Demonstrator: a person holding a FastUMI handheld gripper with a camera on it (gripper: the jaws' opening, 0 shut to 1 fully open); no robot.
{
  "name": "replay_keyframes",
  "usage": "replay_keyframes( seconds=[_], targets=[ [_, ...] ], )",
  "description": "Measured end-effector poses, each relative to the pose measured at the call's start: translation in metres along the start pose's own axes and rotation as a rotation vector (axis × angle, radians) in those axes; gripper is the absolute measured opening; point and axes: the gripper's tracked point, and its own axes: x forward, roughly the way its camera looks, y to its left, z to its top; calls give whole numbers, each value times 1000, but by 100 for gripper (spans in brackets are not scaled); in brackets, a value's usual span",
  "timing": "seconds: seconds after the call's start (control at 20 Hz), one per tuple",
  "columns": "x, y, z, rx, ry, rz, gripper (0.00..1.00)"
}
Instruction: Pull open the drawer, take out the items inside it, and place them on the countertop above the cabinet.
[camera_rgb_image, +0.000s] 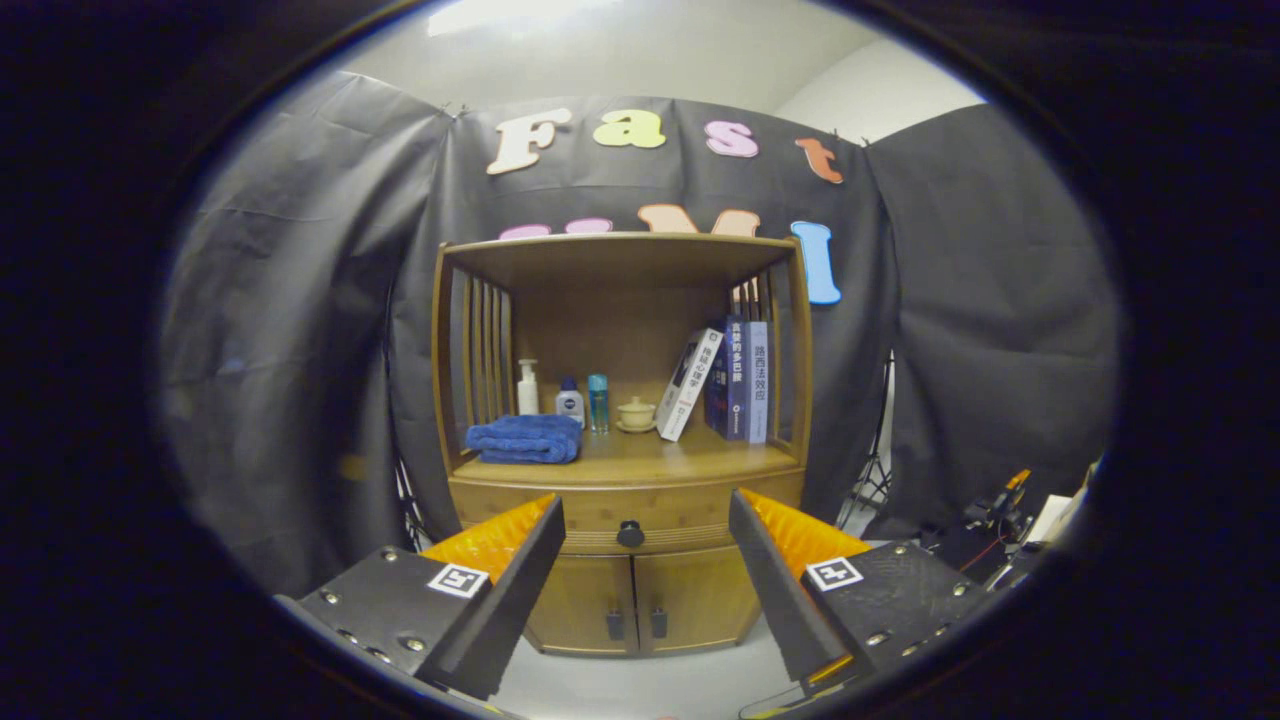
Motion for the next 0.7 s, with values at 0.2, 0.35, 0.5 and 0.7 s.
replay_keyframes(
  seconds=[0.2,0.35,0.5,0.7],
  targets=[
    [8,-1,-5,-7,2,-2,100],
    [18,3,-6,-10,-16,-1,100],
    [33,13,-17,-16,-11,18,100],
    [58,20,-38,-35,7,26,100]
  ],
)
